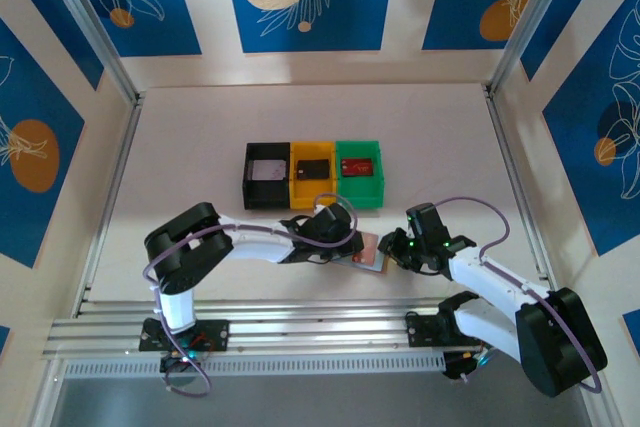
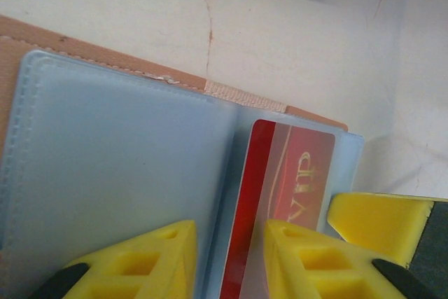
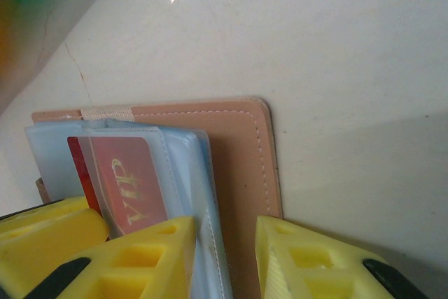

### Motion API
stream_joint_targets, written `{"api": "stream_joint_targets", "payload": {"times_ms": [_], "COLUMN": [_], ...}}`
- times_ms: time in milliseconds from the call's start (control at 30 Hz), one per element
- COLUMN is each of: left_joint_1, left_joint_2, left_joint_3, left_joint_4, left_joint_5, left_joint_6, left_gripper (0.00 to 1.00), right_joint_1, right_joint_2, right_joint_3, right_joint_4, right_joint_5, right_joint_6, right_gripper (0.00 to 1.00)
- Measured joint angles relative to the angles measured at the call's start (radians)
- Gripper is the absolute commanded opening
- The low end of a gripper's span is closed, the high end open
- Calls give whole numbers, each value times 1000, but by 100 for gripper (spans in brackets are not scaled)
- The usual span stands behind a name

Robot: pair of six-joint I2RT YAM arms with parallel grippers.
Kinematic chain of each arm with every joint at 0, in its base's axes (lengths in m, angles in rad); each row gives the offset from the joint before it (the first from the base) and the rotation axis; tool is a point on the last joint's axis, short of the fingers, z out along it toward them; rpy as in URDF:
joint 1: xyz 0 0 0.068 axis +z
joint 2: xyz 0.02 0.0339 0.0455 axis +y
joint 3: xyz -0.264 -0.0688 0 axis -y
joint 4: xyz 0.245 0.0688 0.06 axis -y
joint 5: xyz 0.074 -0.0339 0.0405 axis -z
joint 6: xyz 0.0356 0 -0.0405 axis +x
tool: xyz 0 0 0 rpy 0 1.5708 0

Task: Take the credit cards out of the card holder

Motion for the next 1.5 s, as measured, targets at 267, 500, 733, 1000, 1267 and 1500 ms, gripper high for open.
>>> {"api": "stream_joint_targets", "payload": {"times_ms": [267,500,733,1000,1267,1500], "left_joint_1": [2,4,6,8,8,10], "left_joint_2": [-6,-6,-6,-8,-19,-19], "left_joint_3": [-39,-56,-63,-74,-79,-100], "left_joint_4": [71,112,124,143,165,183], "left_joint_5": [0,0,-1,-1,0,-1], "left_joint_6": [-21,-38,-47,-53,-63,-71], "left_gripper": [28,23,18,10,0,0], "right_joint_1": [0,0,-2,-2,-4,-5], "right_joint_2": [0,0,0,0,0,0], "right_joint_3": [0,-1,-1,-6,-6,-6], "right_joint_4": [2,3,3,16,18,18], "right_joint_5": [0,0,-3,-4,-7,-7], "right_joint_6": [0,0,0,0,0,0], "right_gripper": [30,30,30,30,30,30]}}
